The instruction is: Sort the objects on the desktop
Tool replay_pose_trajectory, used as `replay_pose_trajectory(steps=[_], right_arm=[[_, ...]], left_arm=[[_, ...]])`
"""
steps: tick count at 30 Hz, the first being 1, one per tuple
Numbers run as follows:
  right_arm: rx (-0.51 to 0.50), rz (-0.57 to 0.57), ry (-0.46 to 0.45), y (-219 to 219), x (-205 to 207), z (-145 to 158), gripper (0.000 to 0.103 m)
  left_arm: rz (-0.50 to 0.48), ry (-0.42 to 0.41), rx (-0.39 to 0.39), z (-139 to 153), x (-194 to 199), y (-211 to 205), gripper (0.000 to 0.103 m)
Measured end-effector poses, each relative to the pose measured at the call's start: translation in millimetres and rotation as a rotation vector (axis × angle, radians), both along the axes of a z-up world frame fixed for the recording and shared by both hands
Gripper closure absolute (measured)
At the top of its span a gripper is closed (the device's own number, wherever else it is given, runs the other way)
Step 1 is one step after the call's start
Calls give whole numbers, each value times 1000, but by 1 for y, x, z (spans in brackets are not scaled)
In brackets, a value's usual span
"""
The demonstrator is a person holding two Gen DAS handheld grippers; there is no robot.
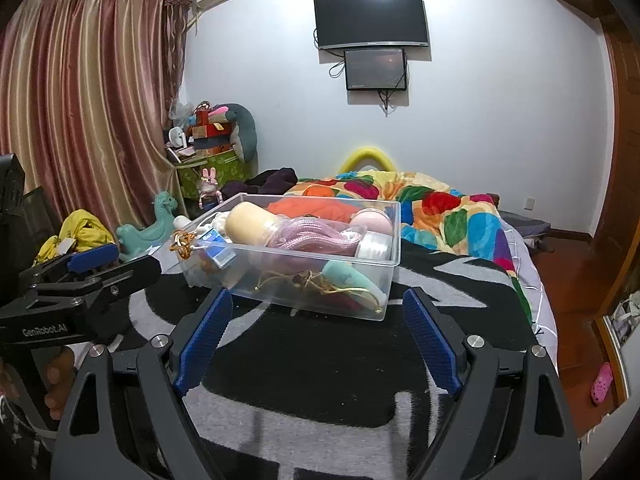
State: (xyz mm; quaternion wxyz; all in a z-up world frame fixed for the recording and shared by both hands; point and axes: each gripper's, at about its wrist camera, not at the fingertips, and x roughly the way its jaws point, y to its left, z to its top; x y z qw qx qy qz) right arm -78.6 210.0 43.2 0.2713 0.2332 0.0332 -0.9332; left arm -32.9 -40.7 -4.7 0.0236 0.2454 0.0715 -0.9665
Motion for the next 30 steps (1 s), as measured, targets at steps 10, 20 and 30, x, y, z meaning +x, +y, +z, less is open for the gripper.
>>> replay_pose_trajectory(steps=[10, 20, 30], right_arm=[[-6, 12, -11, -1, 0, 0, 17], [-6, 17, -15, -2, -1, -1, 17], [-11, 20, -30, -4, 0, -2, 17]], left_arm=[[-16, -10, 12, -1, -1, 0, 1], [-23, -32, 13, -5, -3, 1, 1], [19, 22, -34, 0, 5, 6, 1]])
